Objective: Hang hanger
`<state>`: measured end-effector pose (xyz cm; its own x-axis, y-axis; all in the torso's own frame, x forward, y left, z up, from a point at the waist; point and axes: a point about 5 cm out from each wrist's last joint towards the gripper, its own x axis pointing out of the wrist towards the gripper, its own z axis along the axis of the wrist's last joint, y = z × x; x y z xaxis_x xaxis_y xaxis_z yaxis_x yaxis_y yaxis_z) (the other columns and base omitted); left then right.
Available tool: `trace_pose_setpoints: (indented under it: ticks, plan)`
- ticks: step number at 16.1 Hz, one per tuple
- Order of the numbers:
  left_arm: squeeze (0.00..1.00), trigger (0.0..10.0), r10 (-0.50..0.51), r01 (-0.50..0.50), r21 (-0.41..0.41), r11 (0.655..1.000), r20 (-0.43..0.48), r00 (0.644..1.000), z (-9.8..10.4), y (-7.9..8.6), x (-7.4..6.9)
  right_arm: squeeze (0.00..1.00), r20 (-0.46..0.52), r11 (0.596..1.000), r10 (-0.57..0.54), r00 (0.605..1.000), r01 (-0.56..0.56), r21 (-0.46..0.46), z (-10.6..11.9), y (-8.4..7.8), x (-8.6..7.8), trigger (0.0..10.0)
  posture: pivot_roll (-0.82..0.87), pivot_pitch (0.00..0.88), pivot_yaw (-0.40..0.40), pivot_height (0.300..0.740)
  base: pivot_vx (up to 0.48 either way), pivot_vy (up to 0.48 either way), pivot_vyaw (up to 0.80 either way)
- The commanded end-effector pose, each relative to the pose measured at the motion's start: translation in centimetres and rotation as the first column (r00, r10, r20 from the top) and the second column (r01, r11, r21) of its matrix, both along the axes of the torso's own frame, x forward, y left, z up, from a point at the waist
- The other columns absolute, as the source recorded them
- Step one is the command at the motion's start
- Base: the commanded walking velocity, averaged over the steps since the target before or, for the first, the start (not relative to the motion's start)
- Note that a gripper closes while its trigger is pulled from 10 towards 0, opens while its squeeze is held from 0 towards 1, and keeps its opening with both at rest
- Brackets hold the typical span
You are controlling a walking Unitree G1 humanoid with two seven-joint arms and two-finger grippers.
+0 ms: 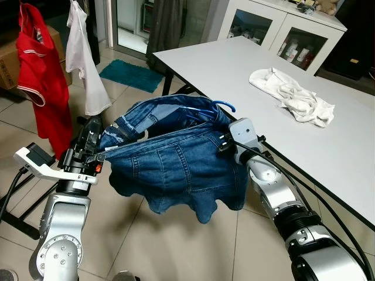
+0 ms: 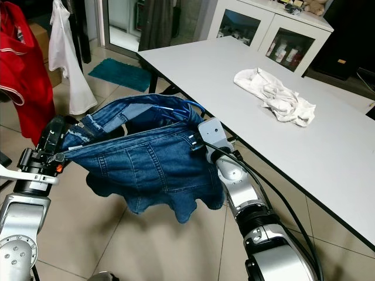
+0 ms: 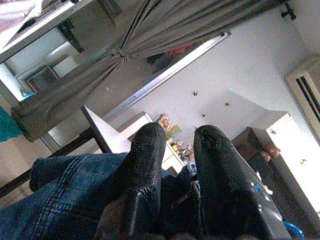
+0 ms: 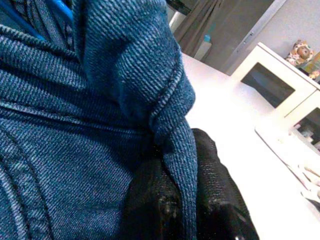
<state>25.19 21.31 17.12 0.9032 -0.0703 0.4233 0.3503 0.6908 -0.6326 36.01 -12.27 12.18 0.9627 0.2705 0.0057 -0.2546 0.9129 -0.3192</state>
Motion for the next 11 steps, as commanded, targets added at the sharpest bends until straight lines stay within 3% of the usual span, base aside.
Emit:
trace_pose_setpoints:
  ticks: [1, 2, 3, 4, 11]
  plan:
    - [1.0, 6.7, 0.176, -0.179, 0.026, 0.984, 0.077, 0.981, 1.32, 3.53, -1.49, 0.0, -0.086, 0.931, -0.354, 0.931, 0.36, 0.057, -1.24, -8.28, -0.38, 0.0, 0.23, 0.072, -0.17, 0.74, 0.0, 0.0, 0.0]
    - [1.0, 0.0, 0.163, -0.166, 0.043, 0.985, 0.078, 0.984, 1.21, 3.35, -1.49, 0.0, -0.081, 0.938, -0.335, 0.939, 0.34, 0.061, -1.27, -7.84, -0.42, 0.0, 0.22, 0.071, -0.167, 0.74, 0.0, 0.0, 0.0]
    - [0.97, 0.0, 0.166, -0.171, 0.056, 0.984, 0.085, 0.982, 1.23, 3.43, -1.55, 0.0, -0.081, 0.939, -0.332, 0.94, 0.337, 0.065, -1.32, -7.72, -0.45, 0.0, 0.23, 0.07, -0.167, 0.74, 0.0, 0.0, 0.0]
    - [0.0, 0.0, 0.165, -0.172, 0.074, 0.982, 0.097, 0.982, 1.32, 3.43, -1.6, 0.0, -0.082, 0.94, -0.329, 0.941, 0.335, 0.07, -1.41, -7.61, -0.5, 0.0, 0.23, 0.07, -0.164, 0.74, 0.0, 0.0, 0.0]
    - [0.0, 0.0, 0.17, -0.187, 0.137, 0.973, 0.127, 0.977, 1.47, 3.51, -1.62, 0.0, -0.082, 0.944, -0.315, 0.946, 0.321, 0.078, -1.52, -7.38, -0.58, 0.0, 0.23, 0.071, -0.159, 0.74, 0.0, 0.0, 0.0]
